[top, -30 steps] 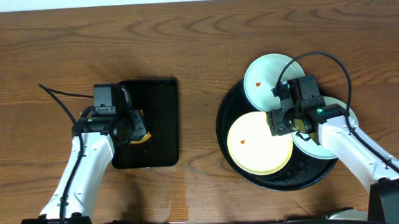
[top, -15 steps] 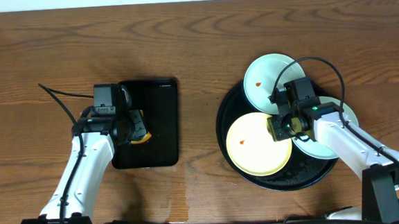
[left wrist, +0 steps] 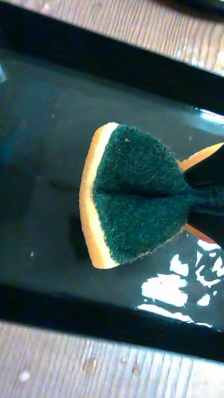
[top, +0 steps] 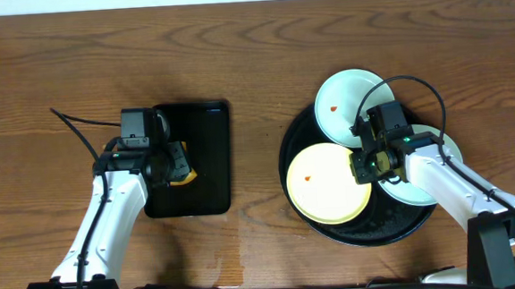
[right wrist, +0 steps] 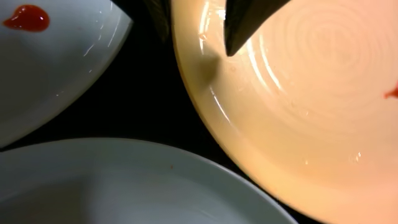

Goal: Clean dirty plates on tray and stack at the side

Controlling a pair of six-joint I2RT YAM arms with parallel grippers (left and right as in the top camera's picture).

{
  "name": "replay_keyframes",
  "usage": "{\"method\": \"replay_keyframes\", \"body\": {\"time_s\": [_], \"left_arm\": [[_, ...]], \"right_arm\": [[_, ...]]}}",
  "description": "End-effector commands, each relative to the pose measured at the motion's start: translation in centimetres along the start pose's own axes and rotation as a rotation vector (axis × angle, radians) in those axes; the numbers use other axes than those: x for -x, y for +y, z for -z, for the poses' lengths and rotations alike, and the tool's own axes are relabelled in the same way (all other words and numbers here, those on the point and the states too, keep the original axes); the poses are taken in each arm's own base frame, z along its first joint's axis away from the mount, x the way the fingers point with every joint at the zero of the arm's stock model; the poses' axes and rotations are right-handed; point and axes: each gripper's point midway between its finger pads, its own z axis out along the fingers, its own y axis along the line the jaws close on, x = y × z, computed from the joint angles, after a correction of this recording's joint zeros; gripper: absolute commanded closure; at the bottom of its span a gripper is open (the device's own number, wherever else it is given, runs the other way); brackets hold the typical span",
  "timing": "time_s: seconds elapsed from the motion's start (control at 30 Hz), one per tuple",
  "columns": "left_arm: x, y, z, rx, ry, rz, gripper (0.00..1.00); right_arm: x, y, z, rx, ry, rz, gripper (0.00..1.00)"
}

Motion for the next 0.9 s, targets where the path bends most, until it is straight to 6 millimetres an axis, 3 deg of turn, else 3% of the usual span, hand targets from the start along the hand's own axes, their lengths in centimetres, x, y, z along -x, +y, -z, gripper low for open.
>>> {"method": "replay_keyframes", "body": {"time_s": [0.0, 0.17, 0.33, 0.63, 0.87], "left_arm": [[1.7, -1.5, 1.7, -0.058, -0.061, -0.03, 0.93], [2.4, -1.8, 2.6, -0.07, -0.095, -0.035, 0.92], [3.0, -2.1, 3.1, -0.076, -0.132, -0.107, 0.92], [8.0, -3.1, 5.1, -0.086, -0.365, -0.134, 0.93], [8.3, -3.3, 5.5, -0.092, -0.385, -0.136, 0.93]], "right_arm": [[0.0, 0.0, -0.2, -0.002, 0.006, -0.039, 0.79], [0.0, -0.1, -0.2, -0.007, 0.005, -0.046, 0.88], [0.0, -0.1, -0.2, -0.007, 0.002, -0.045, 0.88], [0.0, -0.1, -0.2, -0.007, 0.003, -0.045, 0.88], [0.0, -0.1, -0.2, -0.007, 0.003, -0.045, 0.89]]}}
